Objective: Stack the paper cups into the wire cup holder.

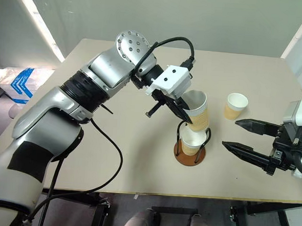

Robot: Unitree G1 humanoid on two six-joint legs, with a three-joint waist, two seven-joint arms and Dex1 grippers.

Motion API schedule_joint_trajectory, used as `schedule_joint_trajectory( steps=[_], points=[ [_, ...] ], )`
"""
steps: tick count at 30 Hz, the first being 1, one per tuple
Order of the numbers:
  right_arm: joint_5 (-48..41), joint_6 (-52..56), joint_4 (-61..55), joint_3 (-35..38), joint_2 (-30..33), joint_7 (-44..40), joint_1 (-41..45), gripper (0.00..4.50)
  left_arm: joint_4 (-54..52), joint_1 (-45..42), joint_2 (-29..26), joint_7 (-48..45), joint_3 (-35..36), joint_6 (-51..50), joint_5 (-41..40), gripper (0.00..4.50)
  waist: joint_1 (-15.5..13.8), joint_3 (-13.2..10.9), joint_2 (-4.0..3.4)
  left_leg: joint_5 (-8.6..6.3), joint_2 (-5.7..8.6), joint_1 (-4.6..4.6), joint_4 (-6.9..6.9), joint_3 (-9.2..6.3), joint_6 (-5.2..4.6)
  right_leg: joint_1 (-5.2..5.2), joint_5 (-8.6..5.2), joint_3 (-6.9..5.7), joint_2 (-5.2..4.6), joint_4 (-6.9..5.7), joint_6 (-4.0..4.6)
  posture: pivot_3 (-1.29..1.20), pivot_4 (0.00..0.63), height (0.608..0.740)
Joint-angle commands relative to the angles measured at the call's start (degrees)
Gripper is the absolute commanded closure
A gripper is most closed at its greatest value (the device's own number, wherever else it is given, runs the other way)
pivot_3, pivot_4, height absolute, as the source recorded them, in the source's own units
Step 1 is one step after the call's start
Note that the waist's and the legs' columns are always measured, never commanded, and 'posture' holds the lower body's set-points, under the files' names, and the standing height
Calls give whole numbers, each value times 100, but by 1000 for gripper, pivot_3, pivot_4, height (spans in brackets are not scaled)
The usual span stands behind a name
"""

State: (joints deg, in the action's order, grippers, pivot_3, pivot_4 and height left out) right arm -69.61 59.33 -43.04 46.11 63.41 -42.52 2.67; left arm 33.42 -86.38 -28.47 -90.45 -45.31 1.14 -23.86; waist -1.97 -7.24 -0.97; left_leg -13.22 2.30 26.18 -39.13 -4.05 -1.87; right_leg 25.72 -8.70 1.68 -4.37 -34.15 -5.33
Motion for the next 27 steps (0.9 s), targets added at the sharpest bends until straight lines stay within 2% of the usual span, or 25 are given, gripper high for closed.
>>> schedule_joint_trajectory(
  steps=[1, 11, 27],
  points=[
    [-25, -145, -15, 224, 87, 55, -44, 1198, -265, -131, -70, -205, -77, 81, -195, 4491, -4, 0, 0, -1, 0, 0, 0, 0, -1, -1, 0, 0, 0, 1, 0, 0, 150, 740],
    [-9, -253, -33, 199, 128, 76, -147, 1198, -687, 120, -99, -205, -403, 153, -97, 4491, -33, 0, 0, -9, 0, -11, -12, 1, -11, -20, 2, 0, 0, 5, -2, 0, 150, 740],
    [-39, -312, -51, 302, 149, 90, -309, 1198, -81, 150, 342, -205, -86, 680, 737, 4491, -36, 0, -1, -14, 0, -13, -43, 6, -20, -31, 8, 0, 0, 4, -8, 0, 150, 740]
  ],
)
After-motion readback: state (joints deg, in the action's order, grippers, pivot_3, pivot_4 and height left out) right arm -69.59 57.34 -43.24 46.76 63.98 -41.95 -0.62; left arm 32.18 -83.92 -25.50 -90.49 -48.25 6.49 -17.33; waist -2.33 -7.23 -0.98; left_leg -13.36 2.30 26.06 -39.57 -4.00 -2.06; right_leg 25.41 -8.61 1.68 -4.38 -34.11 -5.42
